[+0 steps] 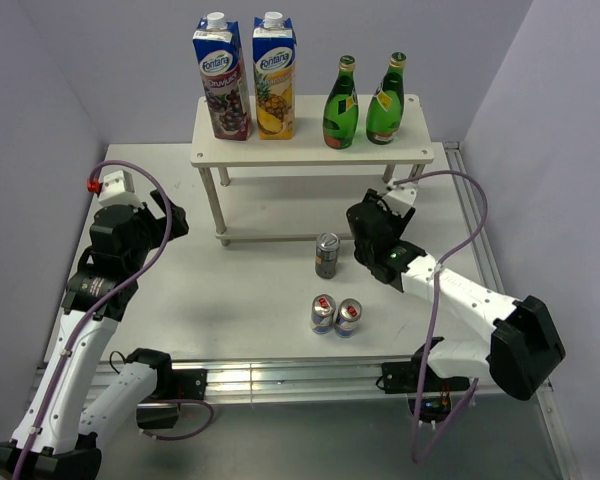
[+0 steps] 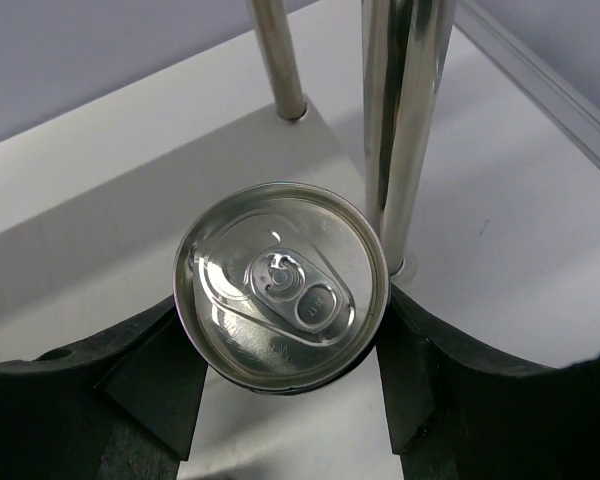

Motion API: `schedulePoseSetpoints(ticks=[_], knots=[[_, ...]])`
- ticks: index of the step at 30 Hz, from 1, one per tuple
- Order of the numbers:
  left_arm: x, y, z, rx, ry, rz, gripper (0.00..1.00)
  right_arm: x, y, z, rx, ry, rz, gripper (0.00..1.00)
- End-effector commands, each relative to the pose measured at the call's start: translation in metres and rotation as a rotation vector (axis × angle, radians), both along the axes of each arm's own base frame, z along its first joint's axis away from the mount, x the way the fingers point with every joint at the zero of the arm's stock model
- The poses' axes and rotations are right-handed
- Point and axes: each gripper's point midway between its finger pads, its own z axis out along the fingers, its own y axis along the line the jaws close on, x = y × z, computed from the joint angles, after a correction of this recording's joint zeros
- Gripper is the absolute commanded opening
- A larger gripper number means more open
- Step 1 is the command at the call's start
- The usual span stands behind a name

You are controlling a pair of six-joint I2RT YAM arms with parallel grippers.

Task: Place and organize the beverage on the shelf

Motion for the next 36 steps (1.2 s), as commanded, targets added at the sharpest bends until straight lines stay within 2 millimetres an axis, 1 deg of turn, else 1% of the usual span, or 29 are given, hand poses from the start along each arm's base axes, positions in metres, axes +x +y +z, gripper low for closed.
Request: schedulePoseSetpoints(ticks=[1, 2, 4, 5, 7, 9, 14, 20, 24, 28, 29, 30, 31, 32, 33, 35, 36], knots=[[0.002, -0.001, 0.008, 0.002, -0.028, -0.012, 0.97, 0.032, -0.002, 0.059, 0.093, -0.17, -0.041, 0.0], [0.002, -0.001, 0.007, 0.001, -0.024, -0.011, 0.97, 0.037, -0.008, 0.057, 0.092, -0.168, -0.058, 0.0], [0.002, -0.001, 0.007, 0.002, -0.024, -0.01, 0.97, 0.044, -0.01, 0.058, 0.103, -0.169, -0.051, 0.0], [0.003, 0.0, 0.006, 0.003, -0.022, -0.008, 0.97, 0.048, -0.014, 0.053, 0.103, -0.16, -0.063, 0.0], [0.003, 0.0, 0.006, 0.003, -0.021, -0.008, 0.97, 0.053, -0.014, 0.05, 0.117, -0.166, -0.06, 0.0], [0.003, -0.001, 0.005, 0.004, -0.018, -0.01, 0.97, 0.056, -0.017, 0.043, 0.117, -0.158, -0.07, 0.0], [0.004, 0.0, 0.004, 0.006, -0.015, -0.008, 0.97, 0.065, -0.012, 0.029, 0.131, -0.146, -0.061, 0.0], [0.004, 0.0, 0.005, 0.005, -0.017, -0.006, 0.97, 0.072, -0.007, 0.018, 0.121, -0.129, -0.053, 0.0], [0.003, 0.001, 0.006, 0.007, -0.02, -0.003, 0.97, 0.076, -0.008, 0.013, 0.104, -0.122, -0.072, 0.0], [0.003, 0.001, 0.006, 0.006, -0.021, -0.003, 0.97, 0.082, -0.004, 0.01, 0.097, -0.11, -0.069, 0.0], [0.003, 0.001, 0.006, 0.007, -0.02, -0.003, 0.97, 0.083, -0.003, 0.004, 0.086, -0.086, -0.065, 0.02], [0.003, 0.001, 0.005, 0.007, -0.018, -0.002, 0.97, 0.086, -0.001, 0.007, 0.087, -0.085, -0.062, 0.13], [0.003, 0.001, 0.005, 0.007, -0.018, -0.002, 0.97, 0.087, 0.0, 0.002, 0.08, -0.069, -0.06, 0.33], [0.003, 0.001, 0.006, 0.005, -0.021, -0.001, 0.97, 0.088, 0.0, 0.002, 0.075, -0.066, -0.059, 0.42], [0.002, 0.001, 0.007, 0.006, -0.026, -0.002, 0.97, 0.089, 0.001, 0.003, 0.076, -0.065, -0.06, 0.6], [0.002, 0.001, 0.008, 0.004, -0.028, 0.0, 0.97, 0.09, 0.001, 0.0, 0.07, -0.057, -0.058, 0.66], [0.002, 0.001, 0.008, 0.004, -0.028, 0.0, 0.97, 0.09, 0.002, 0.0, 0.07, -0.057, -0.056, 0.74]])
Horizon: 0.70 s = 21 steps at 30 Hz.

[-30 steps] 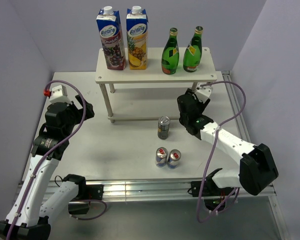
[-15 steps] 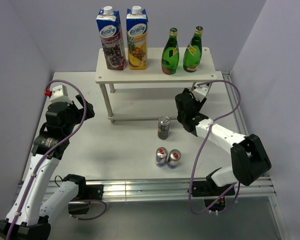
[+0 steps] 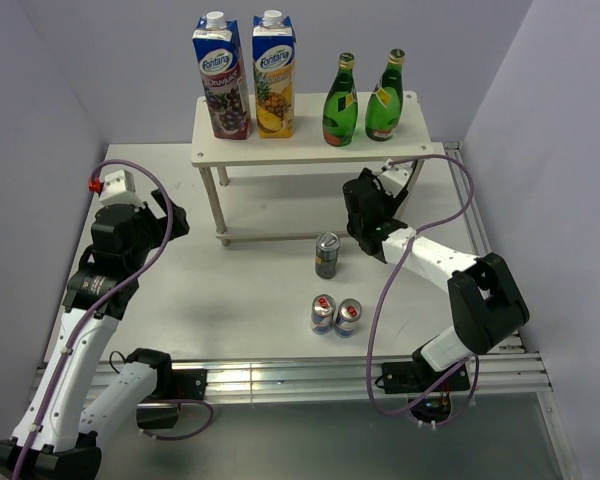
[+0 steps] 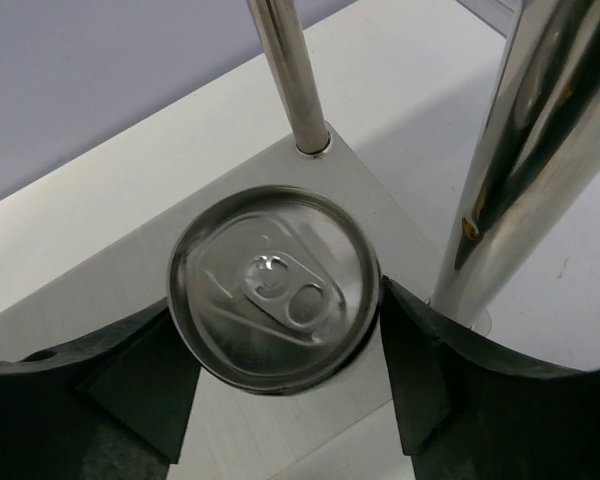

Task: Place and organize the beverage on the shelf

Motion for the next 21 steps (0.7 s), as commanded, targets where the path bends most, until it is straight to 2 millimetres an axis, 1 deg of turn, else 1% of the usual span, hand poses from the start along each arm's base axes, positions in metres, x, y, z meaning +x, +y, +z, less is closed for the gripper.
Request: schedulePoseSetpoints(ticks=[1, 5, 6, 10, 12, 14, 15, 16, 17, 18, 19, 20, 21], knots=[[0.0, 0.002, 0.011, 0.003, -0.04, -0.001, 0.97, 0.014, 0.007, 0.022, 0.018, -0.045, 0.016, 0.75], [0.0, 0.002, 0.01, 0.003, -0.038, -0.001, 0.97, 0.014, 0.008, 0.022, 0.018, -0.043, 0.02, 0.79], [0.0, 0.002, 0.01, 0.003, -0.038, -0.001, 0.97, 0.014, 0.008, 0.021, 0.017, -0.04, 0.022, 0.84], [-0.001, 0.002, 0.011, 0.002, -0.04, 0.001, 0.97, 0.014, 0.009, 0.021, 0.019, -0.038, 0.027, 0.88], [0.0, 0.002, 0.012, 0.002, -0.041, 0.001, 0.97, 0.013, 0.009, 0.019, 0.016, -0.034, 0.031, 0.92], [0.0, 0.002, 0.012, 0.003, -0.041, 0.001, 0.97, 0.011, 0.009, 0.021, 0.021, -0.039, 0.035, 0.93], [0.0, 0.002, 0.011, 0.003, -0.04, 0.003, 0.98, 0.01, 0.009, 0.021, 0.019, -0.037, 0.037, 0.97], [0.0, 0.002, 0.01, 0.003, -0.037, 0.003, 0.98, 0.008, 0.009, 0.025, 0.026, -0.045, 0.043, 0.99], [0.0, 0.002, 0.01, 0.003, -0.037, 0.003, 0.98, 0.007, 0.01, 0.025, 0.022, -0.043, 0.058, 1.0], [0.0, 0.003, 0.01, 0.006, -0.037, 0.005, 0.98, 0.005, 0.011, 0.027, 0.023, -0.048, 0.07, 1.0], [0.0, 0.003, 0.011, 0.004, -0.039, 0.007, 0.98, 0.002, 0.011, 0.034, 0.031, -0.066, 0.077, 1.0], [0.0, 0.003, 0.01, 0.004, -0.037, 0.006, 0.98, 0.0, 0.016, 0.034, 0.025, -0.065, 0.119, 1.0], [0.0, 0.004, 0.011, 0.005, -0.04, 0.007, 0.98, -0.001, 0.017, 0.038, 0.027, -0.077, 0.131, 1.0]])
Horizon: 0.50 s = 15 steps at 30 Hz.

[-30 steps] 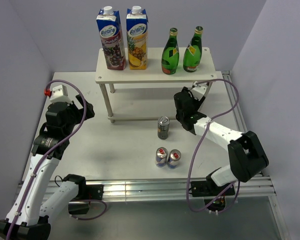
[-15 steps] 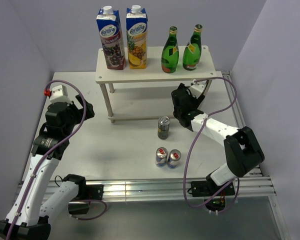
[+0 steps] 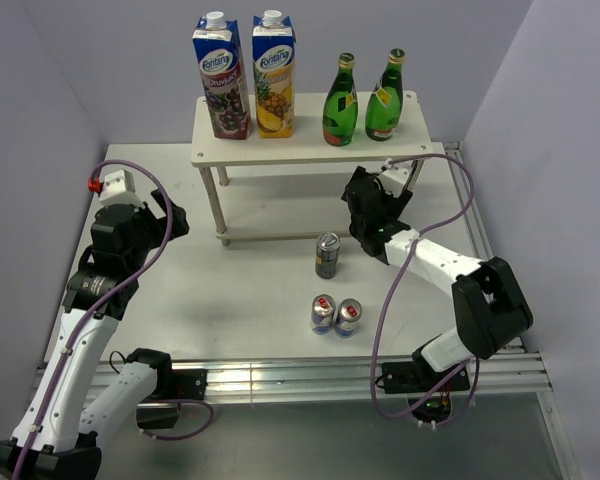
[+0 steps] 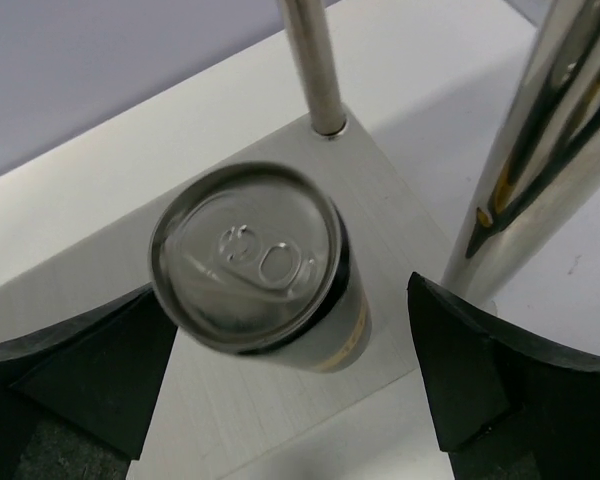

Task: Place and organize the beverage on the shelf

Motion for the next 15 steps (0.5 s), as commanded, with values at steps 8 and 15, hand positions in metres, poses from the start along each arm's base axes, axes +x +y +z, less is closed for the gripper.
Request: schedulePoseSetpoints(ticks=[8, 15], knots=[[0.0, 0.003, 0.01, 0.003, -0.036, 0.004, 0.98, -0.019, 0.016, 0.051, 0.02, -0.117, 0.147, 1.0], [0.002, 0.006, 0.008, 0.006, -0.028, 0.014, 0.97, -0.057, 0.035, 0.071, 0.024, -0.144, 0.224, 1.0]])
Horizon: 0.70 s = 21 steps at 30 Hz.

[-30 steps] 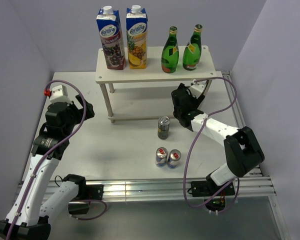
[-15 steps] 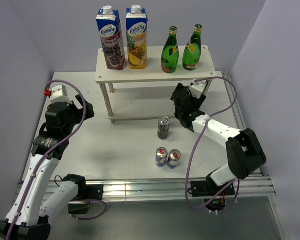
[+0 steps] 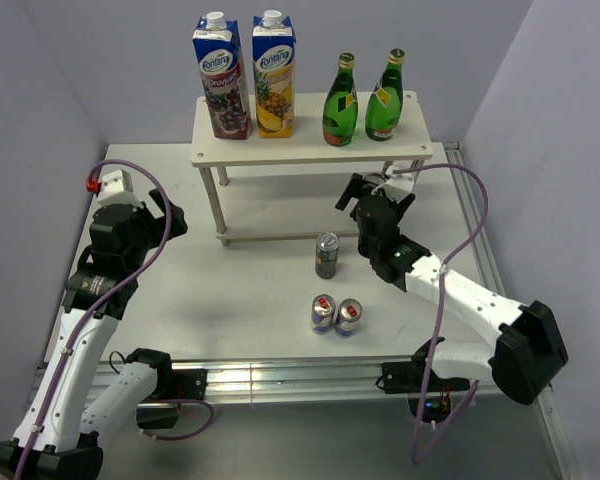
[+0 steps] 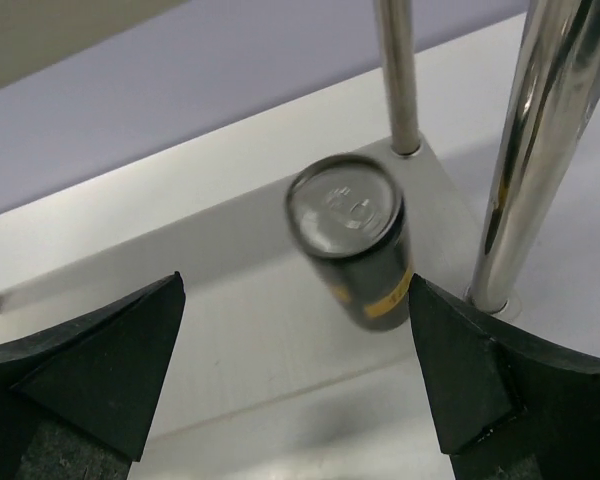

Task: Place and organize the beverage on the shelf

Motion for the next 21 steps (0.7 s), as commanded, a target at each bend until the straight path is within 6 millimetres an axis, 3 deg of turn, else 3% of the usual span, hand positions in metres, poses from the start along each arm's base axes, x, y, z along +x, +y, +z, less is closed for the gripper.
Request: schedulePoseSetpoints(ticks=[1, 2, 3, 5, 12, 21], knots=[[0.002, 0.003, 0.008, 0.005, -0.026, 0.004, 0.97, -0.024, 0.01, 0.014, -0.023, -0.024, 0.03, 1.0], [0.002, 0.003, 0.008, 0.006, -0.026, 0.005, 0.97, -0.036, 0.028, 0.013, -0.022, -0.018, 0.091, 1.0], [0.001, 0.004, 0.008, 0.006, -0.028, 0.008, 0.97, -0.043, 0.034, 0.018, -0.005, -0.022, 0.12, 1.0], [0.001, 0.004, 0.008, 0.006, -0.029, 0.01, 0.97, -0.061, 0.054, 0.004, 0.007, 0.02, 0.208, 1.0], [0.001, 0.004, 0.009, 0.004, -0.032, 0.012, 0.97, -0.096, 0.08, -0.038, 0.006, 0.118, 0.317, 1.0], [0.0, 0.004, 0.011, 0.002, -0.038, 0.009, 0.97, -0.096, 0.092, -0.073, -0.077, 0.197, 0.302, 1.0]])
